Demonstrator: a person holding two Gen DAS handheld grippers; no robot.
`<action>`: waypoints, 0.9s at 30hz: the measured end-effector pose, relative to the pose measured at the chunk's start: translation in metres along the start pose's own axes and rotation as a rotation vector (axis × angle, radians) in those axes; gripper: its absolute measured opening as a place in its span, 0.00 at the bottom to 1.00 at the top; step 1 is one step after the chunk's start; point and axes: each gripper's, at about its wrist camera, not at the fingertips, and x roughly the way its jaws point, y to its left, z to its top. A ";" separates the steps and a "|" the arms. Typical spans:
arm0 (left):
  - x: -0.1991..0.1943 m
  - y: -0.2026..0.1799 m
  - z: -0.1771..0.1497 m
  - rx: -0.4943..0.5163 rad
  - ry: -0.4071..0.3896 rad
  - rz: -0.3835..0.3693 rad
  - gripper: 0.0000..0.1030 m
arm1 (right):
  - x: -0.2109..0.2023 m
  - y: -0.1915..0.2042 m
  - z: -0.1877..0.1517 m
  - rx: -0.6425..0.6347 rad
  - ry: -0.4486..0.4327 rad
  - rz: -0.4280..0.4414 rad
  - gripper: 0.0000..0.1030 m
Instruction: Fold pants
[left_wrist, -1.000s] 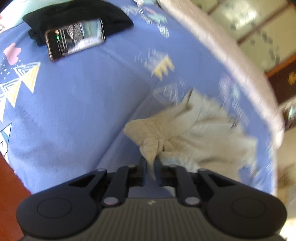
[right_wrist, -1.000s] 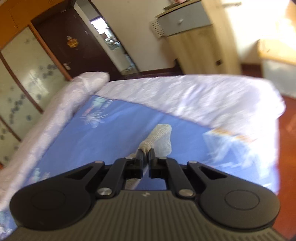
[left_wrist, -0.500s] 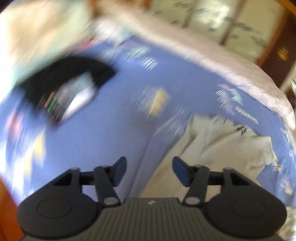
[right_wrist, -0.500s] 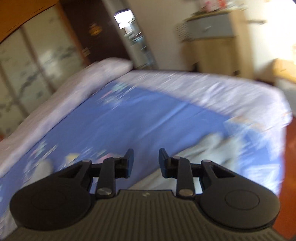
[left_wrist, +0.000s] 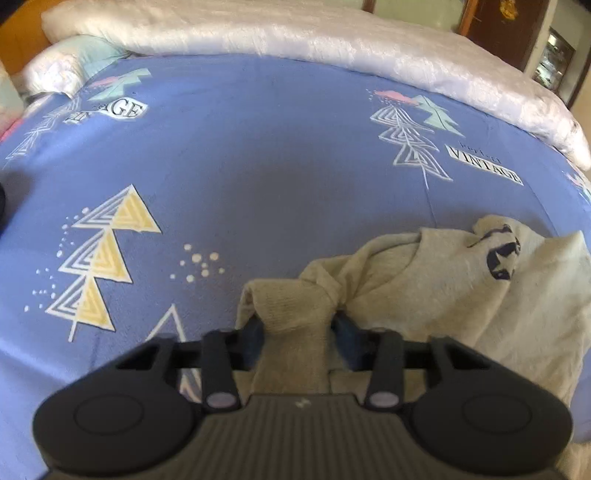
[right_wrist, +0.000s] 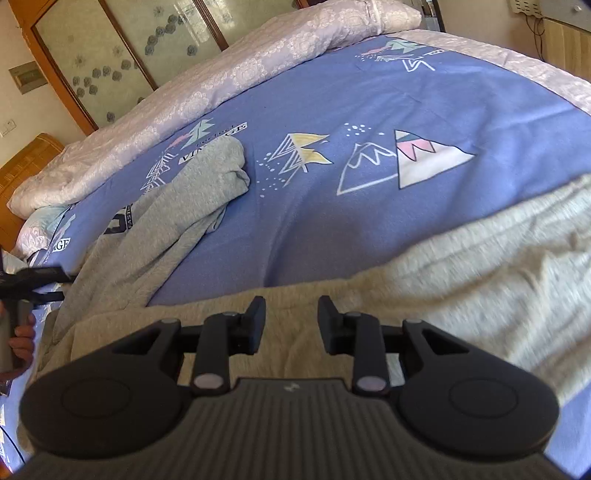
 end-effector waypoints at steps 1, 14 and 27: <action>-0.009 -0.003 -0.002 0.002 -0.012 -0.023 0.18 | 0.004 0.001 0.004 0.004 0.003 0.002 0.34; -0.264 0.110 -0.121 -0.284 -0.428 -0.283 0.18 | 0.025 0.044 0.038 -0.029 -0.021 0.162 0.34; -0.267 0.147 -0.209 -0.428 -0.323 -0.199 0.18 | 0.126 0.132 0.121 -0.215 0.023 0.097 0.34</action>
